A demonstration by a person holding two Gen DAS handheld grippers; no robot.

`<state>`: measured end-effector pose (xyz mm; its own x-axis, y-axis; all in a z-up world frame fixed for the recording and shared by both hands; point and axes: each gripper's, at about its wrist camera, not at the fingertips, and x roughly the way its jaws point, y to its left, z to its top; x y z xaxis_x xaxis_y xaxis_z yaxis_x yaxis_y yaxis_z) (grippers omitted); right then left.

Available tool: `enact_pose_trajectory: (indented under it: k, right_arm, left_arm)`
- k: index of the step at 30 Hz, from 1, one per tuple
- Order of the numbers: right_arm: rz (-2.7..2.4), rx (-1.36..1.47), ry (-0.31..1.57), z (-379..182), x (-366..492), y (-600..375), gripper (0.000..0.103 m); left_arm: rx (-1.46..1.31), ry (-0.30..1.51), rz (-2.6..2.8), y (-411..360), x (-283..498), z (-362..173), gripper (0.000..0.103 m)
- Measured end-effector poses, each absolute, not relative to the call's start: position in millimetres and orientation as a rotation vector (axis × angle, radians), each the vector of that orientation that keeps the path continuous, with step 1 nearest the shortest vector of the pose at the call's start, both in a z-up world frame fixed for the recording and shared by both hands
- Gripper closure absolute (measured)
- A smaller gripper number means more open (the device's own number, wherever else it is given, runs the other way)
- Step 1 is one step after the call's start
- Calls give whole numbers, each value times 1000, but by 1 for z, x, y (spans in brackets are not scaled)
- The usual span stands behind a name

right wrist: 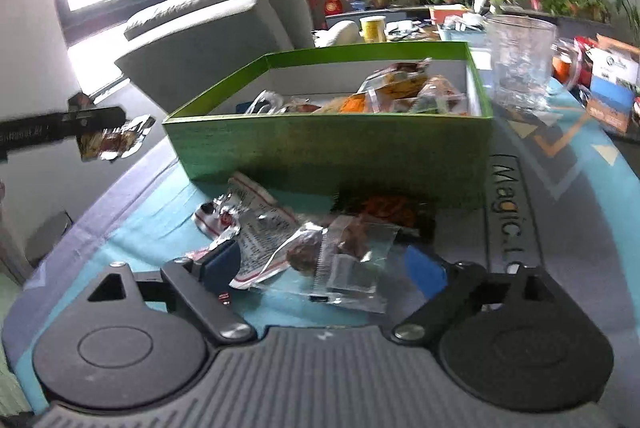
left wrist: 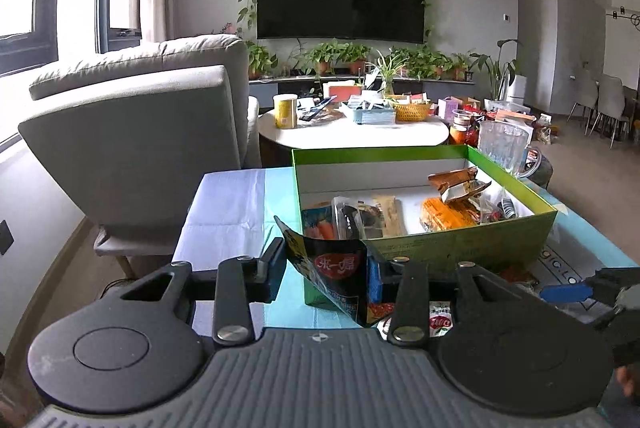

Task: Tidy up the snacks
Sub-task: 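Grasp the clear brown-snack bag with the right tool while the left tool lifts the dark packet, then carry both snacks into the green box and open both tools to release them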

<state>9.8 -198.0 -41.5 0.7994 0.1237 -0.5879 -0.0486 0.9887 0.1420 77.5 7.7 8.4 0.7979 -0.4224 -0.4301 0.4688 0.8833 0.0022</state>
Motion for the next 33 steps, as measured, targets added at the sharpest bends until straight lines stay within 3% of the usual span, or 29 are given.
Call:
enact_pose_trajectory:
  k: [16, 17, 19, 21, 26, 27, 28, 29, 33]
  right_arm:
    - [81, 86, 561, -14, -2, -214, 49]
    - [77, 102, 574, -17, -2, -215, 46]
    - [73, 134, 602, -25, -3, -217, 16]
    - [68, 151, 604, -31, -7, -215, 6]
    - [70, 56, 650, -48, 0, -200, 7]
    - [67, 57, 642, -46, -1, -201, 11]
    - [70, 75, 637, -44, 0, -204, 27]
    - [75, 89, 637, -41, 1, -207, 32]
    - [79, 83, 593, -28, -5, -215, 32]
  left_arm:
    - [107, 355, -522, -12, 87, 33, 66]
    - [108, 352, -526, -13, 87, 33, 66]
    - [111, 354, -527, -16, 88, 33, 66]
    - [112, 364, -524, -17, 90, 32, 66]
    - [98, 386, -514, -19, 96, 31, 66]
    - [98, 385, -513, -19, 97, 32, 66]
    - [98, 385, -512, -19, 98, 32, 66]
    - [98, 384, -512, -20, 98, 33, 66]
    - [98, 380, -518, -23, 99, 34, 66]
